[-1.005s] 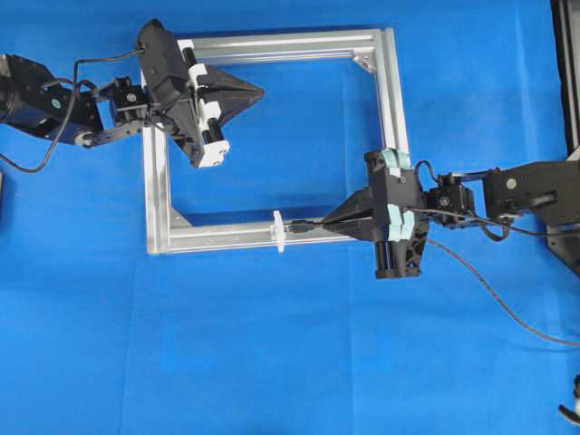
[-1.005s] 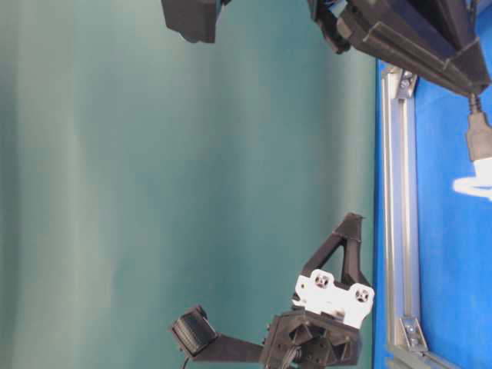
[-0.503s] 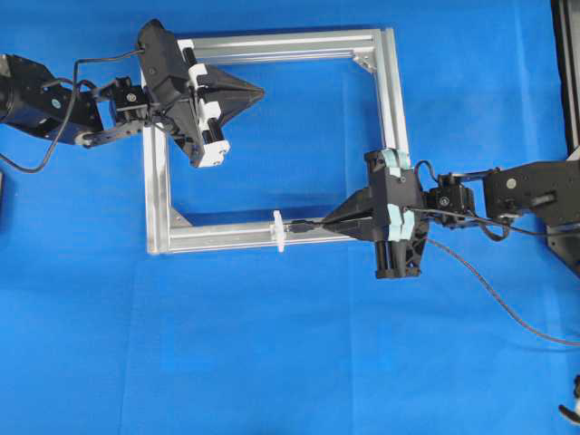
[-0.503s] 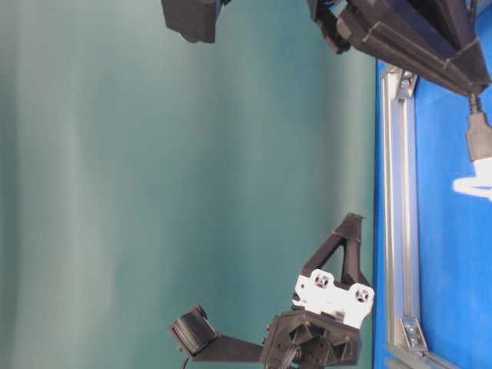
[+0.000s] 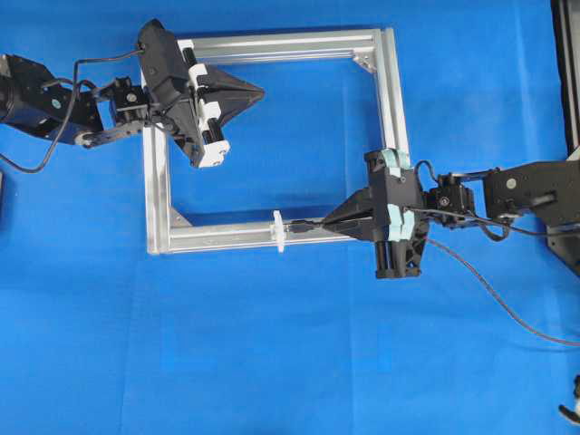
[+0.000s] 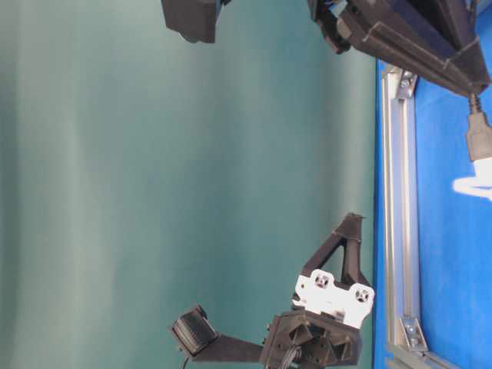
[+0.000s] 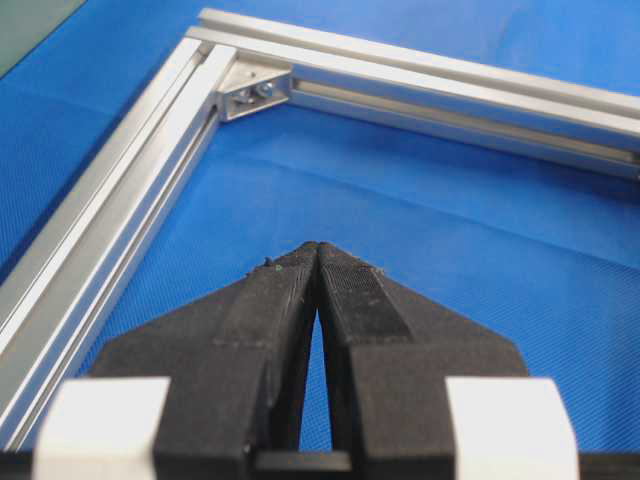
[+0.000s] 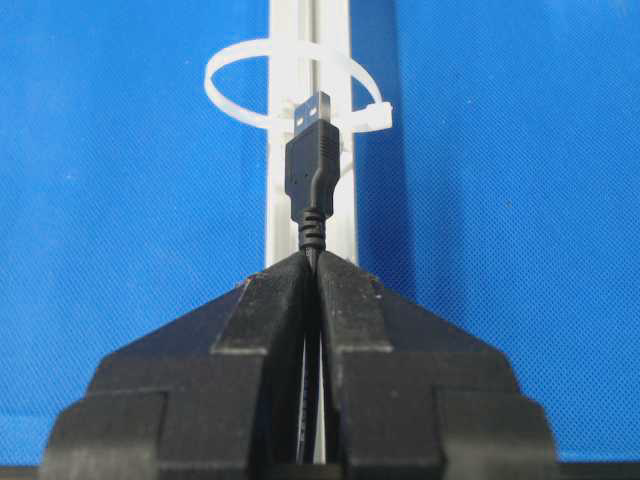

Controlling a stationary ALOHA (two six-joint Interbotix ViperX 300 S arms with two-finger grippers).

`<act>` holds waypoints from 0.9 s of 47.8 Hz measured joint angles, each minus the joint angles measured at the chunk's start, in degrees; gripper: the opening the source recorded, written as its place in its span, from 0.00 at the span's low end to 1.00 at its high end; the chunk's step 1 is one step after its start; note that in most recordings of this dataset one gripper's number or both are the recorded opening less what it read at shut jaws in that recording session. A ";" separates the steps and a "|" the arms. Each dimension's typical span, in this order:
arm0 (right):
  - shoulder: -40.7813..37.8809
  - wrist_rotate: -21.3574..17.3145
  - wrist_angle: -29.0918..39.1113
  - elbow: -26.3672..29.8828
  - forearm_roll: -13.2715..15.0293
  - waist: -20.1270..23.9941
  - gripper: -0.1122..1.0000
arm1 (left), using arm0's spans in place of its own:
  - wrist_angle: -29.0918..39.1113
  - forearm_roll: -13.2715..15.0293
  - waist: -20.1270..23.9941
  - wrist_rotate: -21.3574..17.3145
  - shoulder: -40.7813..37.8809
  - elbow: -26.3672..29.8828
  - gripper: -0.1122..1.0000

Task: Insert the wire through the string loop located in the center.
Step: 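Push the USB plug leftward through the white zip-tie loop with the right gripper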

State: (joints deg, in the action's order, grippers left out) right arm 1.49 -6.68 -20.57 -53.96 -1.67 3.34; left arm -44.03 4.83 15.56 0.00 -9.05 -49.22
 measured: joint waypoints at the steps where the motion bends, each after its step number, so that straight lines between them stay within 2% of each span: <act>1: -0.09 0.09 -0.09 0.00 0.00 0.00 0.08 | 0.00 0.00 0.00 0.00 0.09 0.00 0.10; 21: -1.67 0.09 -0.18 2.20 0.00 0.09 0.08 | 0.00 0.00 -0.26 0.00 0.09 0.18 0.10; 43: -6.77 0.00 -0.18 8.17 0.00 0.26 0.08 | 0.00 0.00 -0.35 0.00 0.09 0.70 0.10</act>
State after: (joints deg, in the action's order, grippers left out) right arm -5.27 -6.68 -20.74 -45.79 -1.67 3.60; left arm -44.03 4.83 15.21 0.00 -8.96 -48.52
